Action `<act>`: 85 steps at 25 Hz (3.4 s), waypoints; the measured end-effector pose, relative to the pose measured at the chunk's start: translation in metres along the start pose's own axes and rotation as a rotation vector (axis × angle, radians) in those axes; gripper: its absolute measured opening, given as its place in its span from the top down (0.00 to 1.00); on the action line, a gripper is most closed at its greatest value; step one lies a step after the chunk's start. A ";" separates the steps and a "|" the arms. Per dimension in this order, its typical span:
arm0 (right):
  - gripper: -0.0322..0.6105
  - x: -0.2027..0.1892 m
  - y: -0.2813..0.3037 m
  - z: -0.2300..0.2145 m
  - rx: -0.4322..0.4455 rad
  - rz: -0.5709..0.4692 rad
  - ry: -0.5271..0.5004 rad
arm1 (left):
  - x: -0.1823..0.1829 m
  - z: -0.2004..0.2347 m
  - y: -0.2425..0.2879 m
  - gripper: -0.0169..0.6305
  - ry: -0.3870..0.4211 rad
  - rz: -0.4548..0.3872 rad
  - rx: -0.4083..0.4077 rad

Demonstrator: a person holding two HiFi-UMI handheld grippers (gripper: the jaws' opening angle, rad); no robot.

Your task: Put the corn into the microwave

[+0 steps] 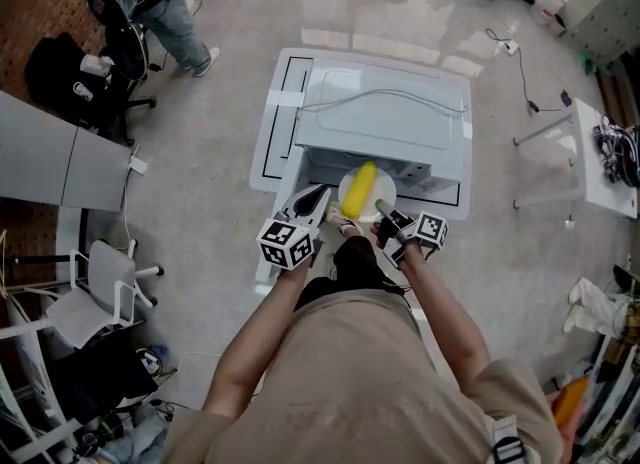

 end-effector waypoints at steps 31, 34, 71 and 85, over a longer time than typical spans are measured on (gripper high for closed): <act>0.91 0.072 0.101 -0.092 -0.019 -0.181 0.105 | -0.026 0.040 0.051 0.96 -0.037 0.109 0.064; 0.91 0.075 0.106 -0.094 -0.030 -0.205 0.124 | -0.029 0.047 0.050 0.96 -0.047 0.116 0.074; 0.58 0.020 0.126 -0.093 -0.407 0.206 -0.566 | -0.058 0.019 0.058 0.96 -0.005 0.199 0.034; 0.54 0.024 0.116 -0.092 -0.632 0.071 -1.031 | -0.059 0.008 0.067 0.96 0.014 0.211 -0.001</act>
Point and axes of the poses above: the fingertips, and each gripper's own axes: y forward along the fingers, z to its left, x out of its top, the point moved 3 cm from there along -y, backward along the fingers, and after that the axes turned 4 degrees about y, right-handed, at the moved point
